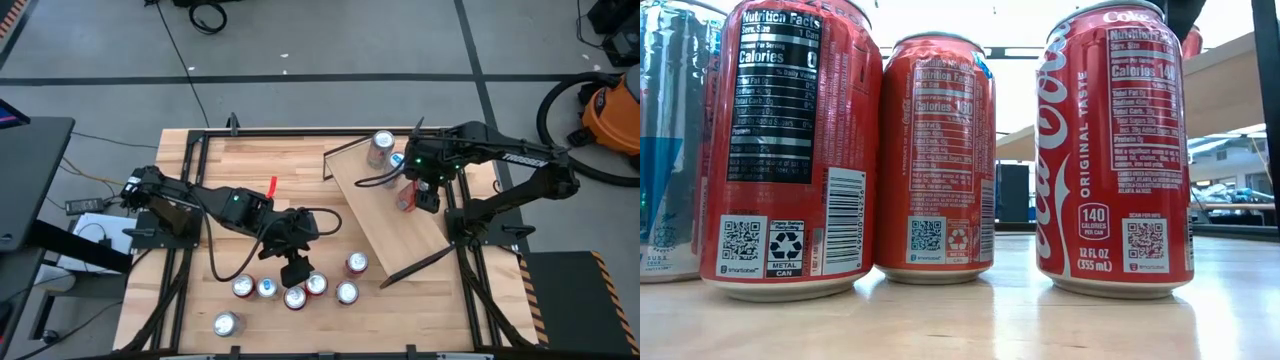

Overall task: Place canned beverage on shelf
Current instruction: Put the right orange soda can on the shelf

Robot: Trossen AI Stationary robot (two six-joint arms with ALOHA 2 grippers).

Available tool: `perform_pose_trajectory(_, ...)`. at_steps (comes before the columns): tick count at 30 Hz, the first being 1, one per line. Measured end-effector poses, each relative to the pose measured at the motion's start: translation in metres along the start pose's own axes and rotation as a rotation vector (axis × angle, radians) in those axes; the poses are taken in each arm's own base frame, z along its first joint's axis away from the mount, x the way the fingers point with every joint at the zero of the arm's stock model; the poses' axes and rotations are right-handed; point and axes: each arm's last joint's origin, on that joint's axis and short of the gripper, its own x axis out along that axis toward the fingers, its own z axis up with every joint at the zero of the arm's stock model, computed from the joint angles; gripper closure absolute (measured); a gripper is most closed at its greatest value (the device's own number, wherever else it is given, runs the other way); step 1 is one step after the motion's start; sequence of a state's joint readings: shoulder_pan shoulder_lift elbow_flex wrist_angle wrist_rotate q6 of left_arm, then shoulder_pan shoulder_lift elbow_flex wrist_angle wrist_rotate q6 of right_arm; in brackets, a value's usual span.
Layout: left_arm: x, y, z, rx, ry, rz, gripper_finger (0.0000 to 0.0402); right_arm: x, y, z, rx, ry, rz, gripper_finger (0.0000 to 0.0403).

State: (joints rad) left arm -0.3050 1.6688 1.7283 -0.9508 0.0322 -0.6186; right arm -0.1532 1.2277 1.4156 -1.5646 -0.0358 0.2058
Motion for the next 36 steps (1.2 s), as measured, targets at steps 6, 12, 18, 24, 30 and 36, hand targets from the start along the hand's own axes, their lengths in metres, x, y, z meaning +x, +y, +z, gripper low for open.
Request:
perform_pose_trajectory(6,0.0000,0.0000,0.0000,0.000,0.000,0.000,0.0116,-0.0007,-0.0003,-0.0017,0.008,0.003,0.000,0.0059)
perform_pose_trajectory(12,0.0000,0.0000,0.0000,0.006,0.000,0.000,0.0116,0.0011,-0.0008,-0.0021,0.012,0.016,-0.017,0.0028)
perform_pose_trajectory(18,0.0000,0.0000,0.0000,0.010,0.000,0.000,0.0116,0.0012,0.0008,-0.0019,-0.003,0.014,-0.004,0.0063)
perform_pose_trajectory(24,0.0000,0.0000,0.0000,0.011,0.000,0.000,0.0116,0.0011,0.0047,-0.0026,-0.019,0.015,0.009,0.0068)
perform_pose_trajectory(30,0.0000,0.0000,0.0000,0.012,0.000,0.000,0.0116,0.0009,0.0048,-0.0025,0.026,0.008,-0.010,0.0034)
perform_pose_trajectory(36,0.0000,0.0000,0.0000,0.012,0.000,0.000,0.0116,0.0008,0.0051,-0.0025,0.075,0.010,-0.001,0.0029)
